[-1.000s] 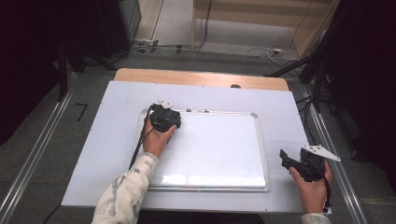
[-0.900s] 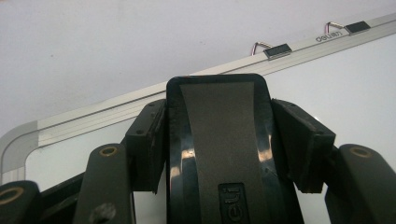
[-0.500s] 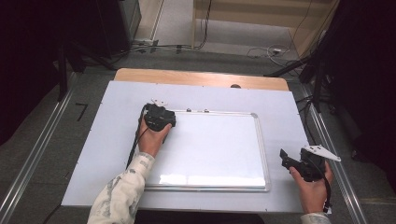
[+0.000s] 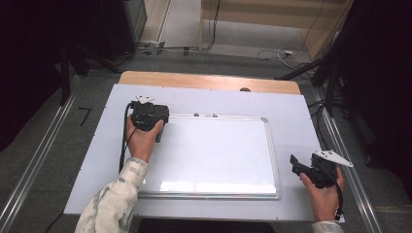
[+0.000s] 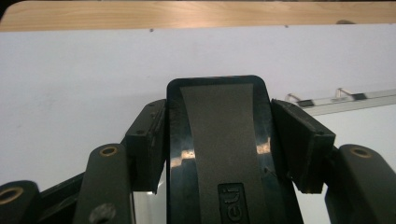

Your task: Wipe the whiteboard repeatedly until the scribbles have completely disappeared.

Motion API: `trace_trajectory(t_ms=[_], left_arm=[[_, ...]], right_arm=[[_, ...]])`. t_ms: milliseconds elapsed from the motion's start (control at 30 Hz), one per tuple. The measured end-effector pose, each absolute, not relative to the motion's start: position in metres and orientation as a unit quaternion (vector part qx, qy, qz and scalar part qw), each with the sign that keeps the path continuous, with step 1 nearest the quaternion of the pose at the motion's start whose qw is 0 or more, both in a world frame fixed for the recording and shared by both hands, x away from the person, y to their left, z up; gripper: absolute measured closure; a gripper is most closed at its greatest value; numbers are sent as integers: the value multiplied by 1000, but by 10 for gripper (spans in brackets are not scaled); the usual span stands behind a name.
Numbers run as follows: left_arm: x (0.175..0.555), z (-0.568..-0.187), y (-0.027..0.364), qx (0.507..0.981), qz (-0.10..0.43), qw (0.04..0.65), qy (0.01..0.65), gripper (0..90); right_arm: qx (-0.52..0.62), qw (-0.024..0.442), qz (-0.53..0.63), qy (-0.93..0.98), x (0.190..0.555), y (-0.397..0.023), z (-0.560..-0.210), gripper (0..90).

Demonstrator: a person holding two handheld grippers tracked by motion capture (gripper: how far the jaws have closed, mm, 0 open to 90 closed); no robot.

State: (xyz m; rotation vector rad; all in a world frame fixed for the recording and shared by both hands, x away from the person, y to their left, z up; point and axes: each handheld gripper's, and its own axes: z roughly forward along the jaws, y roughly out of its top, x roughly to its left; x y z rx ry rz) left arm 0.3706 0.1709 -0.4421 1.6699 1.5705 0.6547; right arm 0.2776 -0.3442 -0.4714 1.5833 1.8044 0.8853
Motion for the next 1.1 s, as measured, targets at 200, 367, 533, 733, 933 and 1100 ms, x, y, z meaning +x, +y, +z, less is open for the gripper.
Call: trace_trajectory(t_ms=[200, 367, 533, 733, 933, 1100], left_arm=[[368, -445, 185, 639, 256, 368, 624, 403], [365, -445, 191, 633, 257, 370, 629, 403], [363, -447, 194, 631, 256, 370, 632, 403], [361, -450, 197, 627, 254, 369, 638, 403], [360, -454, 196, 628, 250, 368, 639, 403], [361, -458, 195, 627, 245, 368, 641, 403]], right_arm=[[593, 286, 330, 676, 278, -343, -472, 194], [592, 287, 330, 677, 279, -342, -472, 194], [593, 287, 330, 676, 279, -342, -472, 194], [592, 287, 330, 677, 279, -342, -472, 194], [592, 287, 329, 677, 279, -342, -472, 194], [592, 287, 329, 678, 279, -342, -472, 194]])
